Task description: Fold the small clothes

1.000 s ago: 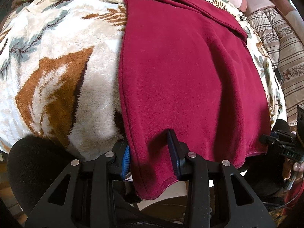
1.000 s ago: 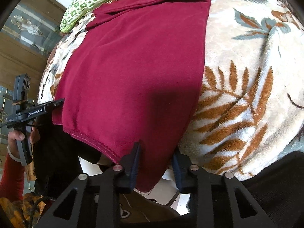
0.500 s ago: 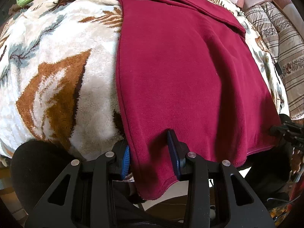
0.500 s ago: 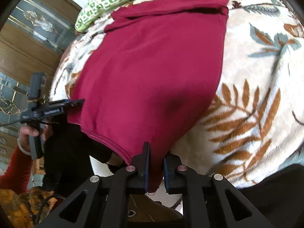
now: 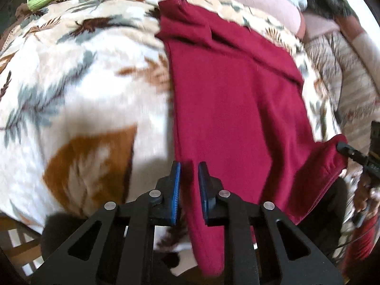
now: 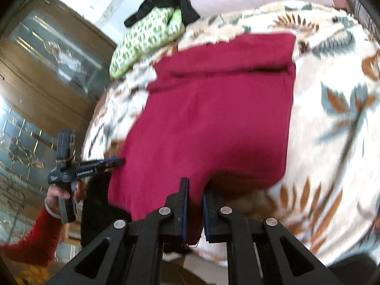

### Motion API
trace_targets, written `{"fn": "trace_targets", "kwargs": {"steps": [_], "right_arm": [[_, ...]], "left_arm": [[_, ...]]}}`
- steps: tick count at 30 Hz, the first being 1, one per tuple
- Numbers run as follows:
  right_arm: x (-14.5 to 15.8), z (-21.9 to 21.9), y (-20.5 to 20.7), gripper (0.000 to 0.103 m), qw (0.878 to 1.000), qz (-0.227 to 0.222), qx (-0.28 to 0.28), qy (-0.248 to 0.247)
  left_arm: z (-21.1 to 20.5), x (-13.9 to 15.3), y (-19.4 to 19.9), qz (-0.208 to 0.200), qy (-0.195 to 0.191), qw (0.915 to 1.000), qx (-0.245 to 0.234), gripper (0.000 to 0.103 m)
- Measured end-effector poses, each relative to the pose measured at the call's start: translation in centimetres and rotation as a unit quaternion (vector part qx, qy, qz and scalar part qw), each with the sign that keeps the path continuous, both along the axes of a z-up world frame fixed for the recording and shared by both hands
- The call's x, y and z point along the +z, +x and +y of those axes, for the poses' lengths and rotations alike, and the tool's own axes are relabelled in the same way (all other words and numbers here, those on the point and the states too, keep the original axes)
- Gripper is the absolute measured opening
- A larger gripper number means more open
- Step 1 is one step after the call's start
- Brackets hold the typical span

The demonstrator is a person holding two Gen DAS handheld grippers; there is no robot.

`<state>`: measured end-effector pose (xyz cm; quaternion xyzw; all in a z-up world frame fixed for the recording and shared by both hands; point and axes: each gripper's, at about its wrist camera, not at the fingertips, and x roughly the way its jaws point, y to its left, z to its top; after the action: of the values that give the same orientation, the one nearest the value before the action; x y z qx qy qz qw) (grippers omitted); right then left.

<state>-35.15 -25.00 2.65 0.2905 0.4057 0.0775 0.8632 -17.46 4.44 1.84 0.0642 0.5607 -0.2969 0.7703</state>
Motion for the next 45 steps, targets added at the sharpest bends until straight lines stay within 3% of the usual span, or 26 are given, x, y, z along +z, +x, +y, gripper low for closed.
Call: {"fn": "trace_targets", "kwargs": {"steps": [4,8,11,12,17,20,28,32,35,41,44,45], "right_arm": [[0.9,-2.2,3.2,0.009,0.999,-0.017,-0.044,0.011],[0.2,-3.8,6.5,0.009,0.998,0.001,-0.068,0.005],[-1.3,-4.6,8.1,0.009,0.997,0.022,-0.071,0.012],[-1.5,-4.9,8.1,0.009,0.997,0.024,-0.07,0.014],[-1.7,-4.9,7.6,0.009,0.998,0.024,-0.059,0.007],[-1.6,-4.8,6.8,0.009,0.998,0.022,-0.053,0.004],[-0.7,-5.1,5.4,0.009,0.999,0.008,-0.052,0.016],[-0.3,-5.0,4.9,0.009,0.999,0.004,-0.044,0.01],[-0.6,-5.2,4.7,0.009,0.999,0.004,-0.046,0.015],[-1.0,-5.5,4.6,0.009,0.998,0.009,-0.051,0.019],[-0.9,-5.6,4.6,0.009,0.999,0.007,-0.049,0.014],[-0.8,-5.7,4.6,0.009,0.999,0.004,-0.049,0.015]], "left_arm": [[-1.4,0.6,1.6,0.016,-0.016,0.9997,0.004,0.014],[-1.4,0.8,1.1,0.039,-0.024,0.9989,-0.001,0.016],[0.1,0.0,0.9,0.077,-0.033,0.9963,0.021,0.035],[0.4,-0.3,0.7,0.085,-0.035,0.9953,0.032,0.04],[1.5,-1.6,-0.8,0.118,-0.044,0.99,0.062,0.042],[1.6,-2.2,-1.6,0.138,-0.073,0.9838,0.088,0.058],[1.7,-1.6,-3.3,0.123,-0.069,0.9862,0.087,0.058],[3.0,-1.5,-3.3,0.15,-0.094,0.9798,0.093,0.06],[2.8,-2.3,-4.1,0.161,-0.084,0.9792,0.09,0.063],[2.6,-3.8,-4.3,0.188,-0.089,0.9741,0.09,0.061],[1.8,-2.2,-3.9,0.159,-0.084,0.9825,0.05,0.019],[1.7,-1.6,-3.5,0.15,-0.087,0.9839,0.043,0.016]]}}
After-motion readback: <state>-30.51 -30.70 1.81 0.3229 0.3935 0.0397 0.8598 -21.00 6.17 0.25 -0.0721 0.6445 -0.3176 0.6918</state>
